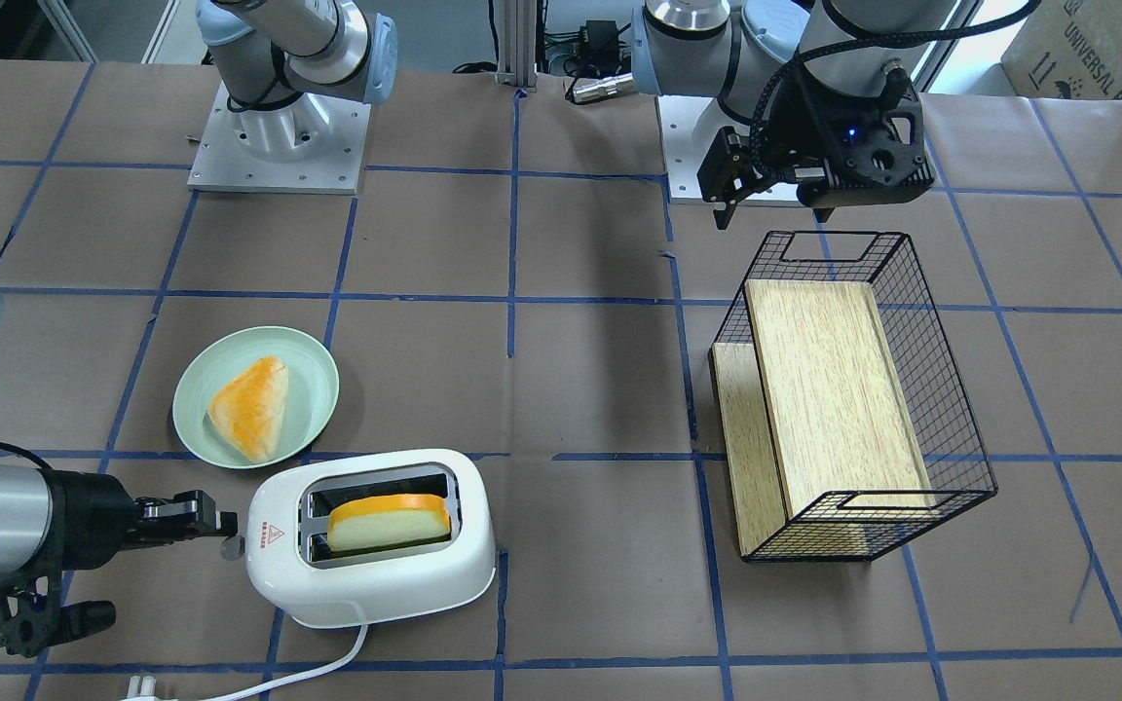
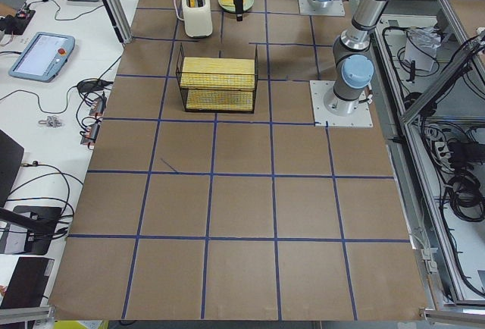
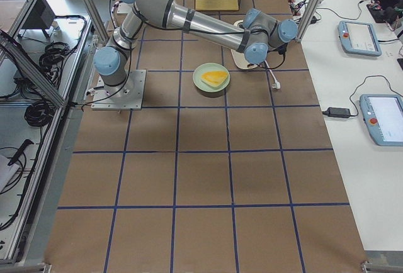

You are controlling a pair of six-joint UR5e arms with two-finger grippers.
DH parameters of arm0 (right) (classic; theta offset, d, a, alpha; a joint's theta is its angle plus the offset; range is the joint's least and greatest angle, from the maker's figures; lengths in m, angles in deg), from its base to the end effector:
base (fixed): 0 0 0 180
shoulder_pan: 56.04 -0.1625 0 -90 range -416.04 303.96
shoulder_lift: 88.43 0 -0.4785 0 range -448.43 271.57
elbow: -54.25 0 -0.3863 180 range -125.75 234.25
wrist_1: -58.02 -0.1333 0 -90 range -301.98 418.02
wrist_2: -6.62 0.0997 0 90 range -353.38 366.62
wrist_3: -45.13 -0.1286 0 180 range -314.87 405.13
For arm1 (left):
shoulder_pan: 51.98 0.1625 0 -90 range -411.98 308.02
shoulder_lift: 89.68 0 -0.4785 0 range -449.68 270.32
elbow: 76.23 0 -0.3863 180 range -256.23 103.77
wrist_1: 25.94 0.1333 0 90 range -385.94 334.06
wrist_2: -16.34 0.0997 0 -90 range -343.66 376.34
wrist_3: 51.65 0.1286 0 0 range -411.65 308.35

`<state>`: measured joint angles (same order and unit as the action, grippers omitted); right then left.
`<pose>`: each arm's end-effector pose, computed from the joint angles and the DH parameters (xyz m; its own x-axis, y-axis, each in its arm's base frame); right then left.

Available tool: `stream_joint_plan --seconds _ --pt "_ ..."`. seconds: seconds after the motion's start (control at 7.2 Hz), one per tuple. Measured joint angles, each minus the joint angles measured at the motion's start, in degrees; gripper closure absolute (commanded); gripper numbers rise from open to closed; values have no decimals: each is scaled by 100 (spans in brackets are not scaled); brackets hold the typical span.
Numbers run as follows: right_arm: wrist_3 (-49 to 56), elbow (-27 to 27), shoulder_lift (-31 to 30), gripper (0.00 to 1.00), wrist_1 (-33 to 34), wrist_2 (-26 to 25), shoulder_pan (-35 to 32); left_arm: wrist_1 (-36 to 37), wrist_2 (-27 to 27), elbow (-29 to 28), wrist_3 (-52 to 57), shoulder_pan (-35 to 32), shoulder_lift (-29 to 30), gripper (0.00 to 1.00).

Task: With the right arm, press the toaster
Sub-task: 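Press the toaster lever down with the right gripper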

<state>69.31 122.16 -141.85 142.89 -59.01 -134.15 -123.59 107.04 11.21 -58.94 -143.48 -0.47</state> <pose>0.0353 -0.7368 0.3063 -0.8666 -0.0827 -0.4921 -0.1764 0.9733 0.1471 -0.1440 -0.4652 0.5278 -0.9948 -0.0996 -0.0216 -0.1009 0.9922 0.0728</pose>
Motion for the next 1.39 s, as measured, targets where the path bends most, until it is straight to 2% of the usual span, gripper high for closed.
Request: stream_joint_plan --seconds 1.39 --pt "-45 -103 31 100 28 -9 -39 0 0 -3 0 0 0 0"
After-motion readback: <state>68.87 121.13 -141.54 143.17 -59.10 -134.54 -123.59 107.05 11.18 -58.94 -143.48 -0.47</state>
